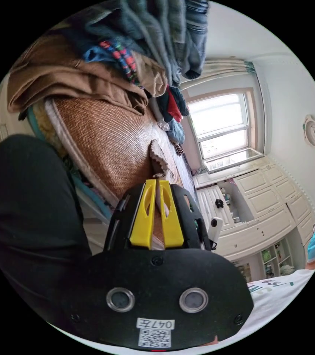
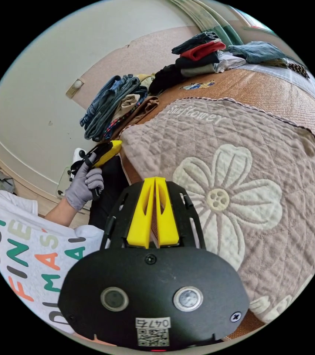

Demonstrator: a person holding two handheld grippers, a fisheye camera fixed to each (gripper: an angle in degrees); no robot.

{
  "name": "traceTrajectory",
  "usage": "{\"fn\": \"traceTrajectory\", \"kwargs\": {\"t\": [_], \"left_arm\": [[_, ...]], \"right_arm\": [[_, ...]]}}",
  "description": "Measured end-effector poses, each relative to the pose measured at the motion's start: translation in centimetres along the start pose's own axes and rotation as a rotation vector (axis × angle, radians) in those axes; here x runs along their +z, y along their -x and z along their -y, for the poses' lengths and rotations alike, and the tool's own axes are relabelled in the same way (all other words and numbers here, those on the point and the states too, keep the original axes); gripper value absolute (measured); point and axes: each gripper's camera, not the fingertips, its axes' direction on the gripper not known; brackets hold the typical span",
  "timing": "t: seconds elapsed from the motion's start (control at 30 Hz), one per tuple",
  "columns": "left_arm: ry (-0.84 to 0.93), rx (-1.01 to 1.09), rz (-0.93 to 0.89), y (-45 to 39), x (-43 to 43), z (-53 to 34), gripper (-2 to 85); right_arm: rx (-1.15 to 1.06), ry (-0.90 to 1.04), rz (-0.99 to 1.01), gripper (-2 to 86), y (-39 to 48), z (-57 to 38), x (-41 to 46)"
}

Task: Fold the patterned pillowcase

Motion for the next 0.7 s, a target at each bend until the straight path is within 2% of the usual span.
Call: {"fn": "traceTrajectory", "kwargs": {"t": [0.13, 0.27, 0.33, 0.4, 0.5, 0.6, 0.7], "left_arm": [[0.012, 0.181, 0.097, -7.3, 2.1, 3.5, -0.8], [0.061, 0.448, 0.159, -17.6, 7.6, 7.7, -1.0], [0.153, 0.615, 0.143, -23.1, 11.9, 8.9, -1.0], [0.357, 0.832, 0.107, -30.0, 19.2, 8.2, -1.0], [0.613, 1.004, 0.089, -34.9, 28.0, 4.0, -1.0], [0.738, 1.025, 0.116, -34.9, 34.4, 0.4, -1.0], [0.763, 0.941, 0.099, -33.4, 37.2, 0.2, -1.0]], "right_arm": [[0.008, -0.013, 0.018, -1.2, -0.4, -1.2, -0.6], [0.035, -0.038, 0.039, -1.2, -1.1, -3.2, -1.6], [0.048, -0.079, 0.016, -1.2, -1.1, -4.5, -2.8], [0.073, -0.143, -0.037, -1.2, -1.2, -6.2, -4.7], [0.145, -0.250, -0.127, -1.1, -1.8, -9.7, -8.1], [0.216, -0.336, -0.138, -0.2, -3.2, -13.1, -10.8], [0.268, -0.356, -0.070, 2.1, -4.8, -15.5, -11.6]]}}
